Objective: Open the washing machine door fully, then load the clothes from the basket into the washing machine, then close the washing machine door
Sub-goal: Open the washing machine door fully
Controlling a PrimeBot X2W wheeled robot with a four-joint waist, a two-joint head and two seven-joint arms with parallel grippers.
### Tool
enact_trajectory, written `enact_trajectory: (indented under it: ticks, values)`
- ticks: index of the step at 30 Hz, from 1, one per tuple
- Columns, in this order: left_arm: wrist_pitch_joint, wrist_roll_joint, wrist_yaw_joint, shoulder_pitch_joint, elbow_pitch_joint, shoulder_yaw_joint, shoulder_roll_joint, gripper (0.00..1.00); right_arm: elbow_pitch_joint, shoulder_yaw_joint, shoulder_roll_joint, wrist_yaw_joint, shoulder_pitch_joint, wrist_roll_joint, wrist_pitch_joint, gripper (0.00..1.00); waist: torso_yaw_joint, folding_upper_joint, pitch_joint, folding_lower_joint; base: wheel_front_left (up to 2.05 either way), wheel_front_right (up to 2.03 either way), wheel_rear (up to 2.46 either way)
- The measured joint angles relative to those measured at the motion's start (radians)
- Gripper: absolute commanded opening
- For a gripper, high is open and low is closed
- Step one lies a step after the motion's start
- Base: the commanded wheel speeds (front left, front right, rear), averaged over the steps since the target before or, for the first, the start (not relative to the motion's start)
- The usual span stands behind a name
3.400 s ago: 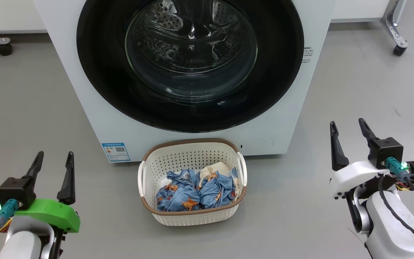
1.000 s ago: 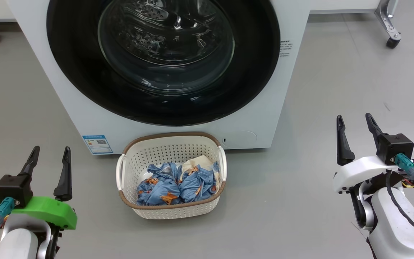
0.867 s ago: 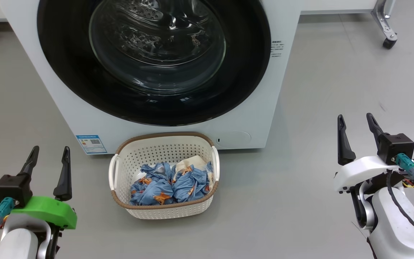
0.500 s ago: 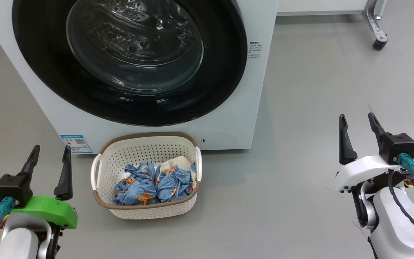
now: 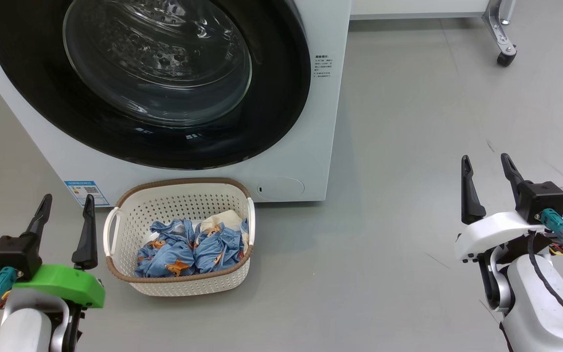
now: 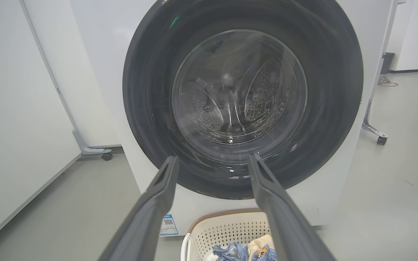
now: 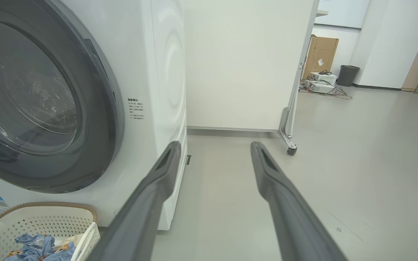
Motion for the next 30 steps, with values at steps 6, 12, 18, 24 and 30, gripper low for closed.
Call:
enact_trajectory:
  ticks: [6,12,18,24,30]
  values:
    - [0.0,0.0,0.0,0.0,-0.002,0.001,-0.002,1.0,0.0,-0.004,0.01,0.003,0.001,0.0,0.0,1.0,0.001,0.0,-0.001,0.0,0.13,0.13,-0.26]
    - [0.0,0.0,0.0,0.001,-0.002,0.0,-0.002,1.0,0.0,-0.007,0.016,0.003,0.002,-0.007,0.0,1.0,0.0,0.0,-0.005,0.0,0.01,0.01,-0.01]
    - [0.0,0.0,0.0,0.001,-0.003,-0.002,-0.002,1.0,0.0,-0.01,0.015,0.003,0.003,-0.016,0.0,1.0,-0.001,0.0,-0.009,0.0,0.0,0.0,0.0]
    - [0.0,0.0,0.0,0.002,-0.003,-0.002,-0.002,1.0,-0.001,-0.016,0.015,0.009,0.004,-0.016,0.0,1.0,0.0,0.0,-0.012,0.0,0.0,0.0,0.0]
    - [0.0,0.0,0.0,0.003,-0.007,-0.002,-0.003,1.0,-0.002,-0.018,0.015,0.009,0.004,-0.02,0.0,1.0,0.003,0.0,-0.012,0.0,0.0,0.0,0.0]
